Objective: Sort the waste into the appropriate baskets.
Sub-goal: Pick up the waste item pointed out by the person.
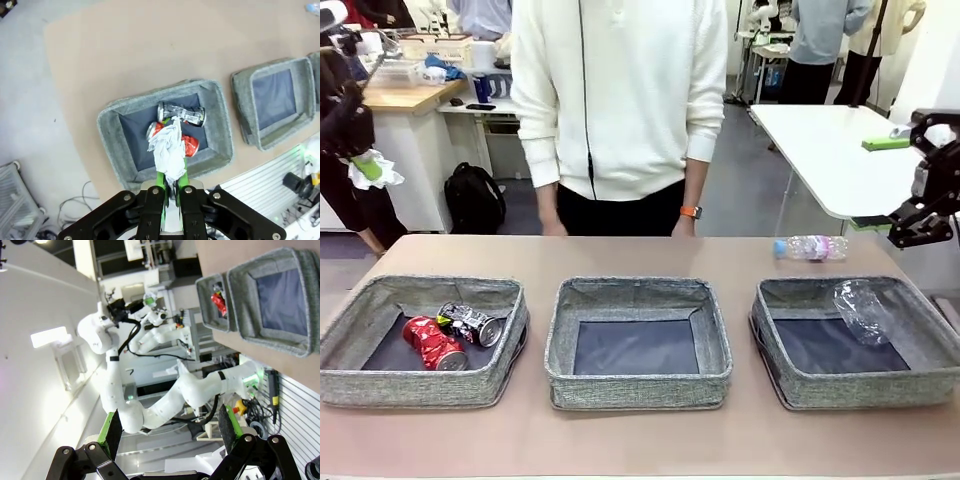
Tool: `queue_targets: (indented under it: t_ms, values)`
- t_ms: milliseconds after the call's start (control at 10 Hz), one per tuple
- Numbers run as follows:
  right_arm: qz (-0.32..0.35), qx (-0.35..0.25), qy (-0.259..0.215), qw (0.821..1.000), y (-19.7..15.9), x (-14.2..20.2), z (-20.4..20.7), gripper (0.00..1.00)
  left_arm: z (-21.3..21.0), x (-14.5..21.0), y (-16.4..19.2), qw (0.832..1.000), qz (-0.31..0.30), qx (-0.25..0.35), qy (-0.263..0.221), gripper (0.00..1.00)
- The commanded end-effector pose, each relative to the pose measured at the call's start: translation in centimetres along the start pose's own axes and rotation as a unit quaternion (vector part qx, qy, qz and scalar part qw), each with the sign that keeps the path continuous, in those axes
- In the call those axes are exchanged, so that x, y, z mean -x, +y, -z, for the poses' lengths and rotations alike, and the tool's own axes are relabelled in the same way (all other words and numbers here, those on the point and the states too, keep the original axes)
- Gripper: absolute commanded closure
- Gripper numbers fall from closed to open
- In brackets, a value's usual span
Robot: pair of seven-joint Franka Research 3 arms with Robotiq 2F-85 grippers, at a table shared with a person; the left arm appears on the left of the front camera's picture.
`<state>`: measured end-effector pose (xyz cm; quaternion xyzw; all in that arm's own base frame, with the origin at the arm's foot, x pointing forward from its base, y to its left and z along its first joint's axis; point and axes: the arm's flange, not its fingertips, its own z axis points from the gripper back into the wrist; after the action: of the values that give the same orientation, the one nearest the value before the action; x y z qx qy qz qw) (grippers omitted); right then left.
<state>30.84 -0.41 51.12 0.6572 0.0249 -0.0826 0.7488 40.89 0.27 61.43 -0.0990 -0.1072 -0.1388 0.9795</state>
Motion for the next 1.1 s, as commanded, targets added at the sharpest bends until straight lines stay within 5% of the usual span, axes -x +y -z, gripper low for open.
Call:
queue_targets:
  t_ms: [0, 300, 400, 500, 700, 1000]
  values:
    - [-0.012, -0.013, 0.000, 1.000, 0.1, -0.2, 0.2, 0.00, 0.3, -1.2, 1.2, 1.000, -0.012, -0.001, 0.009, 1.00]
    - [-0.012, -0.013, 0.000, 1.000, 0.1, -0.2, 0.2, 0.00, 0.3, -1.2, 1.2, 1.000, -0.012, -0.001, 0.009, 1.00]
    - [-0.012, -0.013, 0.000, 1.000, 0.1, -0.2, 0.2, 0.00, 0.6, -0.5, 0.8, 1.000, -0.006, 0.005, 0.005, 0.92]
    - [-0.012, -0.013, 0.000, 1.000, 0.1, -0.2, 0.2, 0.00, 1.5, -1.1, -1.5, 0.999, -0.027, 0.003, 0.025, 0.92]
    - [-0.012, -0.013, 0.000, 1.000, 0.1, -0.2, 0.2, 0.00, -1.8, -3.1, -9.9, 0.987, -0.147, 0.001, 0.064, 0.92]
    - [-0.012, -0.013, 0.000, 1.000, 0.1, -0.2, 0.2, 0.00, -6.6, -2.4, -24.8, 0.987, -0.144, -0.025, 0.068, 0.92]
